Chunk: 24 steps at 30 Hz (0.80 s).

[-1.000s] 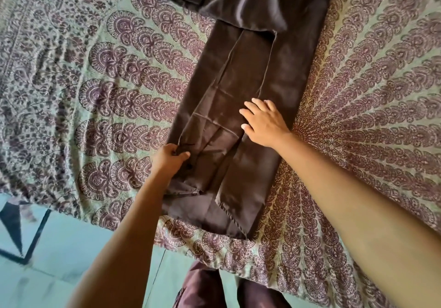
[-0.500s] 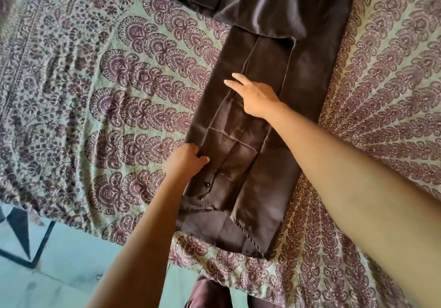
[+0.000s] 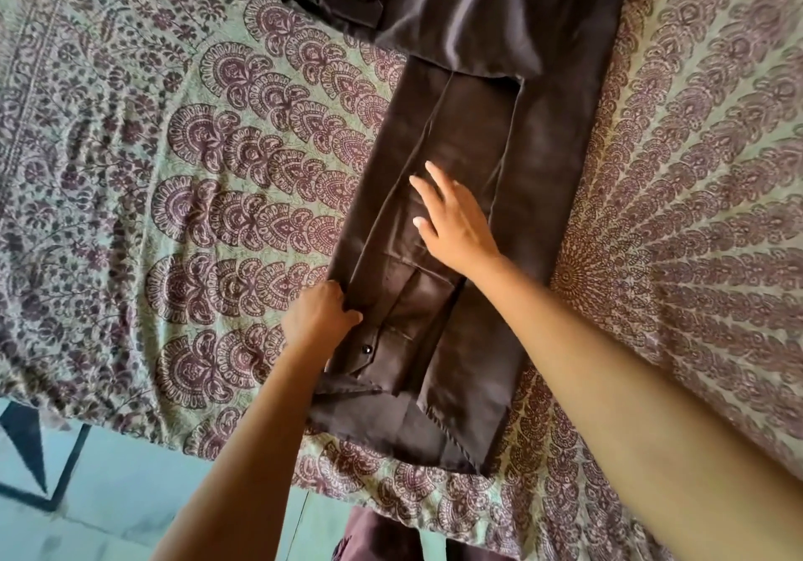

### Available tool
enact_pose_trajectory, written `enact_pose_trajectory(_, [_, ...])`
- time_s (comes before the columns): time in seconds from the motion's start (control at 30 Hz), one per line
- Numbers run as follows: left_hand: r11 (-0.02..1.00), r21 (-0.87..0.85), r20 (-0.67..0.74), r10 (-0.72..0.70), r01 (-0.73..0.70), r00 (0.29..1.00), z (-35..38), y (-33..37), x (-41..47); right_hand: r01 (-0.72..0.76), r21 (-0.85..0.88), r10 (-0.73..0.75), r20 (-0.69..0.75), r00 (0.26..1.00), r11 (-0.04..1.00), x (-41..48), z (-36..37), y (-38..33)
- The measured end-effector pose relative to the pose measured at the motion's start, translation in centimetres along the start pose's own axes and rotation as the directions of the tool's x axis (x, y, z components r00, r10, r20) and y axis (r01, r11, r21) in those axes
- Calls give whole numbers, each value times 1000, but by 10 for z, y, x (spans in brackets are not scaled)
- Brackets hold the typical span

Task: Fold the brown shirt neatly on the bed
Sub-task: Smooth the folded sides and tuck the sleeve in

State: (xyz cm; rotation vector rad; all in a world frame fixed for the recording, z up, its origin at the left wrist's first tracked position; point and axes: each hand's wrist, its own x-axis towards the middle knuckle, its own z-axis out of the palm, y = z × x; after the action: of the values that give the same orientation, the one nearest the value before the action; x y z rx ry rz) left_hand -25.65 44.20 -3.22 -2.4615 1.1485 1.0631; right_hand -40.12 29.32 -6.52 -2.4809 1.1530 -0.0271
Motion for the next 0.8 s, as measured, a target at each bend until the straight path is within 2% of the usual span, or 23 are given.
enact_pose_trajectory(0.07, [999, 42, -128, 18, -12, 992, -1, 2, -7, -38, 18, 40, -131, 991, 999, -35, 5, 10])
enact_pose_trajectory(0.13, [994, 26, -294, 107, -104, 950, 1, 10, -19, -98, 19, 100, -179, 979, 995, -67, 6, 26])
enact_pose_trajectory(0.17, [986, 9, -333, 162, -169, 929, 5, 17, -26, -136, 23, 138, -186, 973, 990, -80, 5, 35])
enact_pose_trajectory(0.2, [974, -18, -322, 207, -225, 924, 10, 24, -33, -171, 29, 174, -192, 966, 985, -92, 4, 44])
enact_pose_trajectory(0.27, [952, -89, -195, 273, -294, 942, 28, 39, -50, -204, 32, 207, -174, 963, 978, -114, 3, 61])
enact_pose_trajectory(0.33, [950, -134, -58, 278, -283, 959, 53, 51, -67, -165, -31, 162, -90, 983, 986, -135, 9, 71])
enact_pose_trajectory(0.37, [958, -137, -31, 250, -252, 968, 64, 55, -75, -140, -92, 138, -34, 990, 986, -143, 12, 74])
enact_pose_trajectory(0.43, [975, -132, -61, 171, -178, 983, 83, 63, -88, -132, -205, 144, 45, 989, 970, -158, 18, 76])
enact_pose_trajectory(0.5, [973, -192, -101, 108, -126, 989, 96, 69, -97, -150, -248, 169, 59, 984, 957, -170, 21, 76])
enact_pose_trajectory(0.57, [942, -327, -72, 52, -73, 996, 104, 69, -96, -49, -259, 83, 120, 989, 965, -183, 25, 72])
enact_pose_trajectory(0.67, [906, -424, 35, 24, -7, 999, 106, 63, -93, 283, -270, -212, 264, 941, 920, -217, 38, 68])
enact_pose_trajectory(0.7, [903, -429, 49, 16, 7, 999, 106, 59, -93, 309, -261, -233, 285, 930, 915, -229, 41, 67])
enact_pose_trajectory(0.8, [916, -399, 44, -14, 30, 999, 109, 50, -95, 233, -264, -152, 292, 944, 936, -252, 44, 66])
